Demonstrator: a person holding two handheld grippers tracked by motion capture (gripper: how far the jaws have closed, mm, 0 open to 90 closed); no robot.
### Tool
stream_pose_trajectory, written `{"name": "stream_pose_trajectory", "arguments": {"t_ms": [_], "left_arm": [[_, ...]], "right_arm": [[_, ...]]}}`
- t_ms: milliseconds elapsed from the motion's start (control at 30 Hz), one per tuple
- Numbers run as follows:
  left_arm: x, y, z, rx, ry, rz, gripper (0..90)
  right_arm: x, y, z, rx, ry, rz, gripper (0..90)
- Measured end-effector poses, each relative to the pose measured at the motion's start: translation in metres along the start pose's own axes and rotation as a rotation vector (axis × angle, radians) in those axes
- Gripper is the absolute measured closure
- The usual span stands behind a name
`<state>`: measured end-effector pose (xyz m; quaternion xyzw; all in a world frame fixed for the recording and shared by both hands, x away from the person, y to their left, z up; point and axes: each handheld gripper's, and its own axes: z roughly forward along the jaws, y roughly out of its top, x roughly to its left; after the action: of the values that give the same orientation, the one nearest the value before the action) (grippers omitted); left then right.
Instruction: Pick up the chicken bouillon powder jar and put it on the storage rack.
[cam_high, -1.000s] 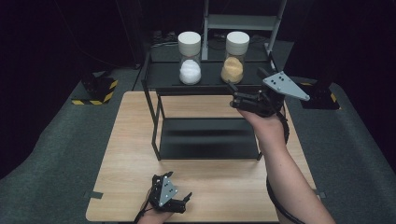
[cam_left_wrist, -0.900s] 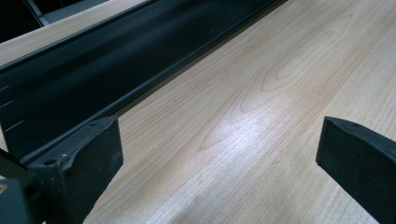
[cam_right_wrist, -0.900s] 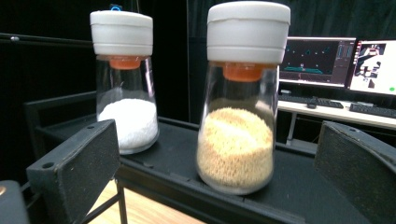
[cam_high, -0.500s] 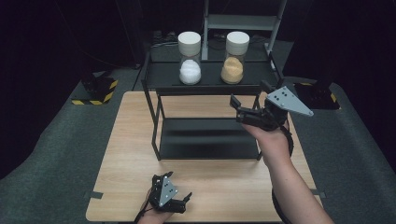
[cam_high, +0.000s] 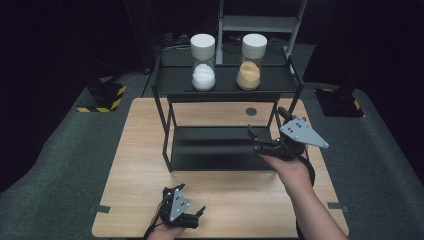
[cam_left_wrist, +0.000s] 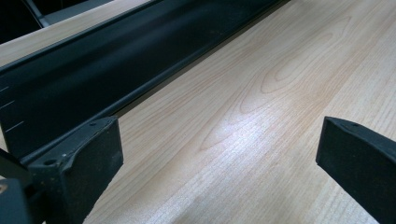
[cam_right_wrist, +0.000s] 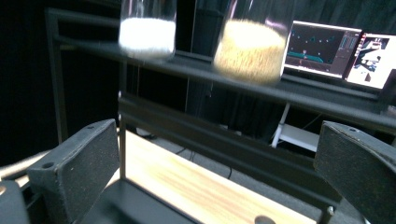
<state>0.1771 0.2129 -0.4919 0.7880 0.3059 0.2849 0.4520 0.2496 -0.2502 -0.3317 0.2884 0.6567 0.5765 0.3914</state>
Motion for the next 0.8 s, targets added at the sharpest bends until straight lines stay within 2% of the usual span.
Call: {"name": "stream_pose_trajectory", "arguments": {"t_ms": [467, 800], "left_arm": [[-0.001, 0.0, 0.0, 0.002, 0.003, 0.005, 0.9], [-0.002, 0.001, 0.0, 0.004, 0.006, 0.009, 0.9]], "right_arm": [[0.01, -0.041, -0.018, 0.076, -0.006, -0.023, 0.0], [0.018, -0.082, -0.029, 0.166, -0.002, -0.035, 0.0]]}}
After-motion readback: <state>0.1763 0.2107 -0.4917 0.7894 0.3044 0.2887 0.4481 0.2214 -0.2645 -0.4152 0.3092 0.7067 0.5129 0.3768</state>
